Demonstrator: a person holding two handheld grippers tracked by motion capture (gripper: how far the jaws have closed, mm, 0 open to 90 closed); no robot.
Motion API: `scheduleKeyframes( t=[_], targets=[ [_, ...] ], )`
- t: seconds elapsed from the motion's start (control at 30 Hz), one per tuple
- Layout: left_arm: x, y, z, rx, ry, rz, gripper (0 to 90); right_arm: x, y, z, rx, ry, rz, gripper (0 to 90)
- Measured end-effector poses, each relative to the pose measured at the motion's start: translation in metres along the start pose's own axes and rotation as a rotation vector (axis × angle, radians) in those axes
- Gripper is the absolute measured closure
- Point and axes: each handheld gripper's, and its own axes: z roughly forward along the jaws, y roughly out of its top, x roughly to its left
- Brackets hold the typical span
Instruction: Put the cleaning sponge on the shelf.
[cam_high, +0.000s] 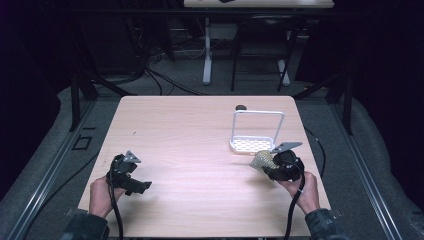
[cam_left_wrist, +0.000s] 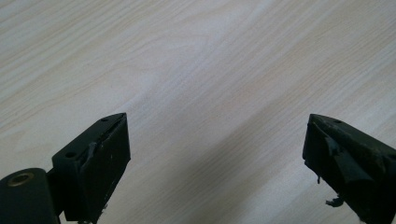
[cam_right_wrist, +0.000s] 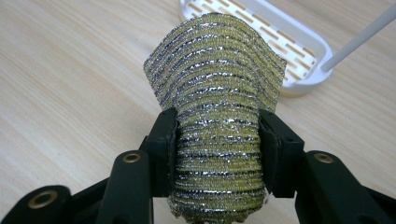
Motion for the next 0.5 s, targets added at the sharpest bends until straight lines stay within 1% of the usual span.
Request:
scheduleKeyframes(
  t=[0.2, 0.3, 0.43, 0.5],
  targets=[
    [-0.001, -0.001, 0.0, -0.001, 0.001, -0.002, 7.4, 0.001, 0.006, -0.001, -0.016, -0.004, -0.003, 53.7],
    [0.0, -0.001, 0.001, 0.001, -0.008, -0.003, 7.4, 0.003, 0.009, 0.0, -0.019, -0.002, -0.011, 53.7],
    [0.0, 0.001, 0.003, 0.014, -0.009, 0.007, 7.4, 0.006, 0.016, 0.002, -0.029, -0.005, -0.02, 53.7],
    [0.0, 0.001, 0.003, 0.013, -0.013, 0.009, 7.5, 0.008, 0.02, 0.004, -0.032, -0.004, -0.029, 53.7]
  ],
)
